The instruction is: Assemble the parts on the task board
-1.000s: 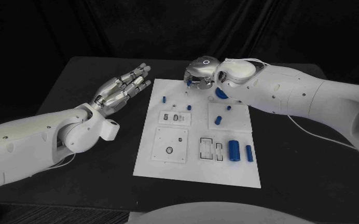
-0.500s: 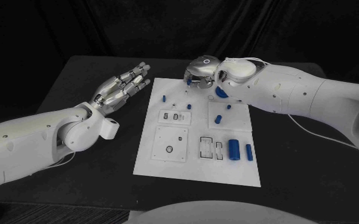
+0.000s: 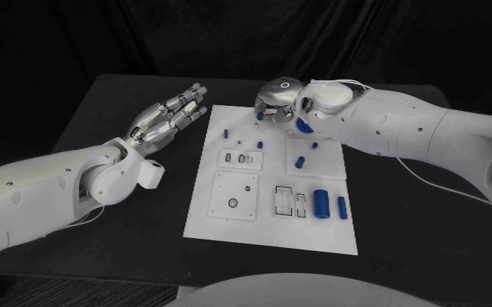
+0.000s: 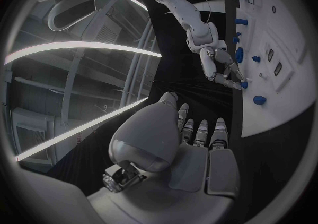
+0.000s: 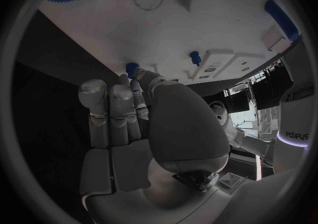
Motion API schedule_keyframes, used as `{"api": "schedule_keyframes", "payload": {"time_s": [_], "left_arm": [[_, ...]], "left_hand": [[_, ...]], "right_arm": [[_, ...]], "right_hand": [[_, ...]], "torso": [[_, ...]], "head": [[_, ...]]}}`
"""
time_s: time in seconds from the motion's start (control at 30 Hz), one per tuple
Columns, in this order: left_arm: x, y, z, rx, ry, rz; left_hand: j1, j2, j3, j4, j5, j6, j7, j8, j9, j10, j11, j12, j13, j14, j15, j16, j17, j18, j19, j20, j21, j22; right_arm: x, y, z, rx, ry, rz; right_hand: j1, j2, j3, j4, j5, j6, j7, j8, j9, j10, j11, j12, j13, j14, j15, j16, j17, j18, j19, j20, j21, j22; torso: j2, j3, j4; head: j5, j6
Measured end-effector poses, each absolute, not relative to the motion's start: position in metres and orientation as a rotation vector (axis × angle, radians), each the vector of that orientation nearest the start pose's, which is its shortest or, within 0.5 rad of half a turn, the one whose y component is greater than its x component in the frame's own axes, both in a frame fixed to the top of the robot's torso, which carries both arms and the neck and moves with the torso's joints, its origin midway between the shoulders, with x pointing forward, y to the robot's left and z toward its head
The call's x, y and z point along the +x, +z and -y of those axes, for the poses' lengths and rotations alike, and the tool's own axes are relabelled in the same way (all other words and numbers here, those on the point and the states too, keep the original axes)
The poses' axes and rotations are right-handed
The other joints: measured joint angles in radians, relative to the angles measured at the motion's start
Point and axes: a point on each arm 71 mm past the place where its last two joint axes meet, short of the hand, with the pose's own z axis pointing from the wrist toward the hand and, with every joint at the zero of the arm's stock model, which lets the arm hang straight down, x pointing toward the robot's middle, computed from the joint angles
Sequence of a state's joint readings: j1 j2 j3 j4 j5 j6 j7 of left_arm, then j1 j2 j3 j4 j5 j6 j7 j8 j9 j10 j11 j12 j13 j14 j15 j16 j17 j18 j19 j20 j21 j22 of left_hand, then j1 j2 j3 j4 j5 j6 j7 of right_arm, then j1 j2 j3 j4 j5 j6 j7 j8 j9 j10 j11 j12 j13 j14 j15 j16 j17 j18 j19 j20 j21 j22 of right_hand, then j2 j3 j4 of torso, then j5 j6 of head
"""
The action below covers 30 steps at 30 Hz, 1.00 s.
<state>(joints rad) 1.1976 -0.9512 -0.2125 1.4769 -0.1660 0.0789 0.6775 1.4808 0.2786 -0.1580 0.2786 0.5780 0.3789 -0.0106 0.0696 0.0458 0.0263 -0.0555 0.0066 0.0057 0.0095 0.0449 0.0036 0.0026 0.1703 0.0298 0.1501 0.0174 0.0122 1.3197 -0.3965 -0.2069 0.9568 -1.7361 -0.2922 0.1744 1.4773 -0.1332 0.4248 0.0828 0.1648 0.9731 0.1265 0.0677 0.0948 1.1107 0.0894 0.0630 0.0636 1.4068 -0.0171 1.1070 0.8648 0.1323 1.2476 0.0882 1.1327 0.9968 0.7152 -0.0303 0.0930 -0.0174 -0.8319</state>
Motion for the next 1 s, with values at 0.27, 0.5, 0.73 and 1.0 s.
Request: {"api": "schedule_keyframes", "payload": {"time_s": [0.27, 0.5, 0.73, 1.0], "left_arm": [[0.456, -0.22, -0.258, -0.813, -1.815, -1.511], [0.455, -0.22, -0.262, -0.815, -1.809, -1.509], [0.454, -0.22, -0.267, -0.82, -1.8, -1.506], [0.453, -0.22, -0.27, -0.822, -1.795, -1.504]], "left_hand": [[0.0, 0.0, 0.0, 0.0, 0.0, 0.0, 0.0, 0.0, 0.0, 0.0, 0.0, 0.0, 0.0, -0.003, 0.003, 0.0, 0.0, 0.0, 0.0, 0.0, 0.0, 0.0], [0.0, 0.0, 0.0, 0.0, 0.0, 0.0, 0.0, 0.0, 0.0, 0.0, 0.0, 0.0, 0.0, -0.004, 0.004, 0.0, 0.0, 0.0, 0.0, 0.0, 0.0, 0.0], [0.0, 0.0, 0.0, 0.0, 0.0, 0.0, 0.0, 0.0, 0.0, 0.0, 0.0, 0.0, 0.0, -0.004, 0.004, 0.0, 0.0, 0.0, 0.0, 0.0, 0.0, 0.0], [0.0, 0.0, 0.006, 0.0, 0.0, 0.0, 0.0, 0.0, 0.0, 0.0, 0.0, 0.0, 0.0, -0.004, 0.004, 0.0, 0.0, 0.0, 0.0, 0.0, 0.0, 0.0]], "right_arm": [[0.564, -0.196, 0.116, -0.753, 0.504, -1.535], [0.563, -0.186, 0.138, -0.725, 0.493, -1.484], [0.549, -0.148, 0.172, -0.686, 0.512, -1.368], [0.532, -0.141, 0.214, -0.611, 0.488, -1.41]], "right_hand": [[-0.012, -0.012, -0.02, 0.003, -0.007, -0.11, -0.008, 0.0, -0.023, -0.118, 0.013, 0.0, 0.0, -0.032, 0.005, -0.039, -0.04, 0.0, -0.041, 0.006, -0.044, -0.026], [-0.016, -0.007, -0.07, -0.01, -0.007, -0.234, -0.001, -0.007, -0.033, -0.208, 0.014, 0.0, 0.0, -0.033, 0.007, -0.045, -0.046, 0.0, -0.045, 0.008, -0.058, -0.028], [-0.043, 0.019, -0.131, -0.002, -0.015, -0.396, -0.11, -0.013, -0.041, -0.227, 0.016, 0.008, 0.002, -0.033, 0.007, -0.045, -0.038, 0.0, -0.045, 0.008, -0.068, -0.016], [-0.101, 0.057, -0.188, 0.044, -0.06, -0.234, -0.05, 0.012, -0.025, -0.089, 0.007, 0.081, 0.022, -0.062, 0.023, -0.09, -0.102, 0.001, -0.064, 0.021, -0.126, -0.048]], "torso": [[0.0, 0.0, 0.0], [0.0, -0.0001, 0.0004], [0.0, -0.0001, 0.0006], [-0.001, -0.001, -0.003]], "head": [[0.0, 0.0], [-0.002, 0.009], [-0.003, 0.011], [-0.001, 0.014]]}}
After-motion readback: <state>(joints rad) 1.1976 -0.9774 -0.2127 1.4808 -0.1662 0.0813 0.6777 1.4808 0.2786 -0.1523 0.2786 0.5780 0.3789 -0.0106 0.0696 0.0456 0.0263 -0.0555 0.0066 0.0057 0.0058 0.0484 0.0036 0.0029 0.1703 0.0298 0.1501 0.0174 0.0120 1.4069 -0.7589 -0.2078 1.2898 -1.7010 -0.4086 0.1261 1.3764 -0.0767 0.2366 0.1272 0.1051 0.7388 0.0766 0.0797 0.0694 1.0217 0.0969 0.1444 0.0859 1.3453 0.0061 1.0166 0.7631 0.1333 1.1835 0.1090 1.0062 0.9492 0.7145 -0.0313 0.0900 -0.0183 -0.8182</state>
